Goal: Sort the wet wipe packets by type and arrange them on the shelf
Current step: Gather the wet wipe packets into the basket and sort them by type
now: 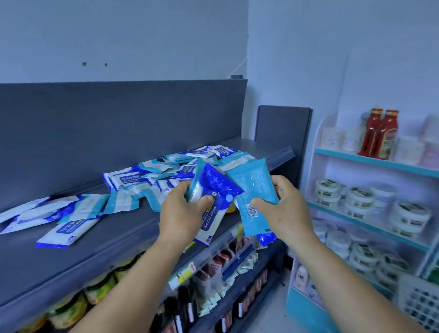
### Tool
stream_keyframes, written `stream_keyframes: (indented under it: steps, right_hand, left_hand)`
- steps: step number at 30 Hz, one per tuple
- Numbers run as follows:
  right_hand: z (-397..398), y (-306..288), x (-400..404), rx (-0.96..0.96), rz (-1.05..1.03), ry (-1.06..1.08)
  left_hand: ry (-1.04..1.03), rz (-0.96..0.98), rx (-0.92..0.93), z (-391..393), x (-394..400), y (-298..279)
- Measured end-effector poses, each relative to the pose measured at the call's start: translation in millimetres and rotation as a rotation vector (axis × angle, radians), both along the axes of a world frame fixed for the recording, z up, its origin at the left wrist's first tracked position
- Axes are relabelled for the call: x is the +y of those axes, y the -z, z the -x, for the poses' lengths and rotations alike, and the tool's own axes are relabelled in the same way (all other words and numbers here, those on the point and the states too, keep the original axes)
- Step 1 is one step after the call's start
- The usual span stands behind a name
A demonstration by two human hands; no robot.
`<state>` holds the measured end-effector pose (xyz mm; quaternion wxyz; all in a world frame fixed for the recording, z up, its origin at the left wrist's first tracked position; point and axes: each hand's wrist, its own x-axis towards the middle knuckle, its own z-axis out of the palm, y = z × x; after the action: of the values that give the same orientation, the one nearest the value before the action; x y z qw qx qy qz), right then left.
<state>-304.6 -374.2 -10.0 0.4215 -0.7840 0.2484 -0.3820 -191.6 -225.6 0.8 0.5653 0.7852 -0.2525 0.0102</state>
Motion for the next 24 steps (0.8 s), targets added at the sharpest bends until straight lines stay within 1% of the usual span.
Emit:
stream_keyframes:
  steps: [5,13,21,24]
  right_hand:
    - [87,14,-46,0.026,-0.049,0.118]
    - [209,40,-115,0.064,-0.130,0.321]
    - [288,69,-190,0.041,-0.227,0.523]
    - [308,79,-219,0.046,-0.259,0.590]
  left_hand:
    - [0.145,-0.006,0.007,73,-59,14]
    - [0.344,-0.002,0.132,174,-162,43]
    - [0.538,-0.084,0.213,238,-273,73]
    - [0.631,-0.113,0.195,253,-318,82]
